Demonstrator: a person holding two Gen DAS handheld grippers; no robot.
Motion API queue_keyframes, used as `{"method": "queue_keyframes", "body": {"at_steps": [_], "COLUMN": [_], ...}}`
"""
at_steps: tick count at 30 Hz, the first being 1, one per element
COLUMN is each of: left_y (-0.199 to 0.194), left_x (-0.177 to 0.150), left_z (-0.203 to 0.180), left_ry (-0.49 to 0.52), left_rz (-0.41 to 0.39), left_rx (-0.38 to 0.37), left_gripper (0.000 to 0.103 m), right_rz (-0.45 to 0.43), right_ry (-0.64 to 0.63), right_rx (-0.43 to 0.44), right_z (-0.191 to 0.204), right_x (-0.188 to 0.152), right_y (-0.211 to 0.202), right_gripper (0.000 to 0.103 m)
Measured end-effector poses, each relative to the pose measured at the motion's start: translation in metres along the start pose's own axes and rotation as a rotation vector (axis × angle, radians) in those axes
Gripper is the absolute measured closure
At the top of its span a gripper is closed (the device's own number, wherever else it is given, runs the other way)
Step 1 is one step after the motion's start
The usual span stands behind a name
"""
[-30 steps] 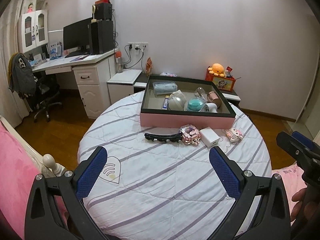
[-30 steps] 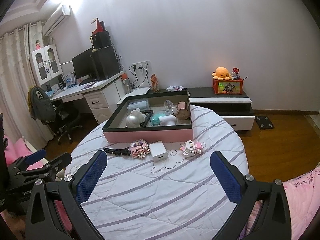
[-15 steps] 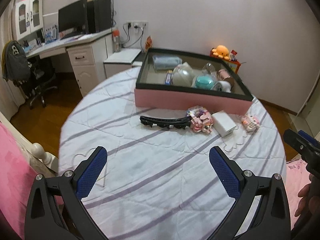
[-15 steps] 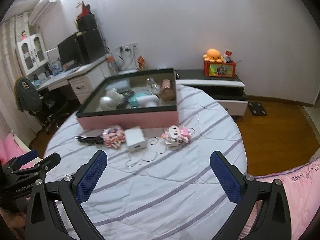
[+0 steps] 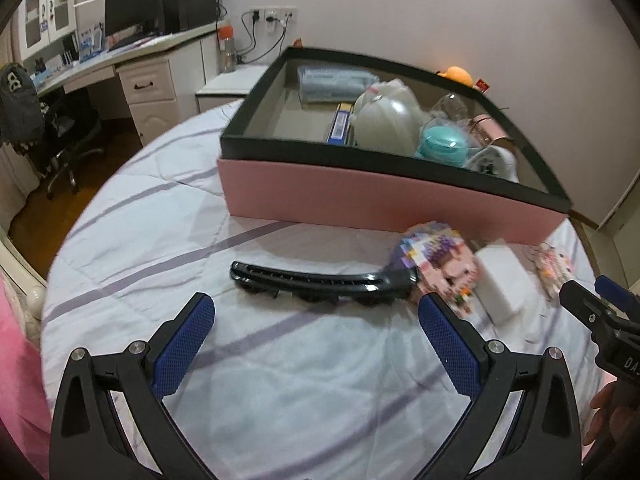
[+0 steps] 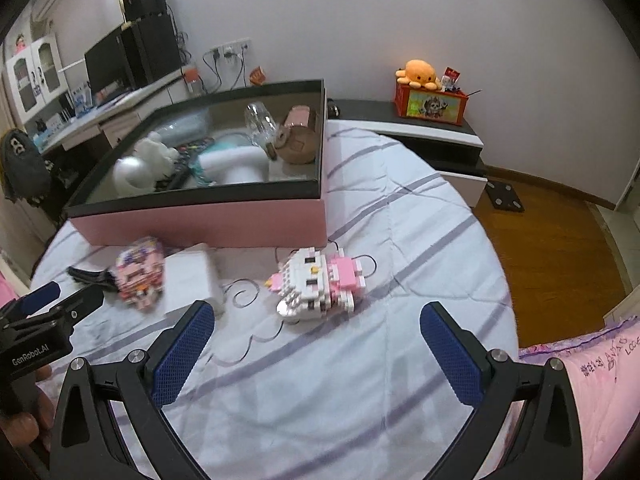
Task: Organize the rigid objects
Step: 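Move both tools back toward the black hair clip and pink block figure, then grasp the black hair clip with the left gripper while the right grasps the pink block figure, then carry the hair clip and block figure into the tray box and release both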
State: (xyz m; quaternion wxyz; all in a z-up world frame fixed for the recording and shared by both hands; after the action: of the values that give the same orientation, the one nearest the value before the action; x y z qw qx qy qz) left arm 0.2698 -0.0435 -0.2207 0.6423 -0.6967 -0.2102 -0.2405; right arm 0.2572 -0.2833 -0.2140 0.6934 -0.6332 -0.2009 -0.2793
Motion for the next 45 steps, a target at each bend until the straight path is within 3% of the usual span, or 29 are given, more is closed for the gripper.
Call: {"method": "queue_keyframes", "body": {"at_steps": [15, 18, 20, 22, 24, 33, 36, 45], "left_y": [0.025, 0.026, 0.025, 0.023, 0.022, 0.027, 0.026, 0.009], "left_x": [0.019, 0.020, 0.020, 0.020, 0.020, 0.021, 0.022, 0.013], "left_z": [0.007, 0.006, 0.006, 0.007, 0.009, 0.001, 0.002, 0.010], "left_ry": [-0.018, -0.012, -0.011, -0.017, -0.026, 0.023, 0.015, -0.001], "left_rz": [0.008, 0.005, -0.002, -0.012, -0.016, 0.005, -0.004, -0.032], "left_rx": [0.035, 0.013, 0.006, -0.004, -0.020, 0.011, -0.004, -0.028], "left_gripper": [0.000, 0.003, 0.009, 0.011, 0.011, 0.007, 0.011, 0.012], "right_rz": [0.051, 0.047, 0.036, 0.026, 0.026, 0.028, 0.028, 0.007], "right_ry": [-0.012, -0.033, -0.035, -0.035, -0.038, -0.050, -0.063, -0.036], "right_rx": [0.002, -0.006, -0.006, -0.008, -0.002, -0.011, -0.015, 0.027], "right_z": [0.003, 0.007, 0.007, 0.006, 0.006, 0.007, 0.010, 0.006], "right_x": [0.009, 0.008, 0.009, 0.010, 0.011, 0.011, 0.012, 0.004], "right_y": [0.042, 0.044, 0.041, 0.039, 0.039, 0.039, 0.040, 0.022], "right_gripper": [0.000, 0.008, 0.027, 0.037, 0.041, 0.040, 0.041, 0.041]}}
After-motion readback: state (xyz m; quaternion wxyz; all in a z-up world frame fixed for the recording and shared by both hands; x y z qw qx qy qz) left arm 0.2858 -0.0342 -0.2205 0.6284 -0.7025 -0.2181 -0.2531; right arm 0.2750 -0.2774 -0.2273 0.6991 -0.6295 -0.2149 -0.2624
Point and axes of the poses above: each gripper's, at about its wrist camera, not at the fingertips, and y roughly the way its jaws point, z to its left, x to its top, the point moved 5 cm from there along y, roughly the way its jaws point, and after that the axes turned 4 degrees about y, right-handed, at the moved point
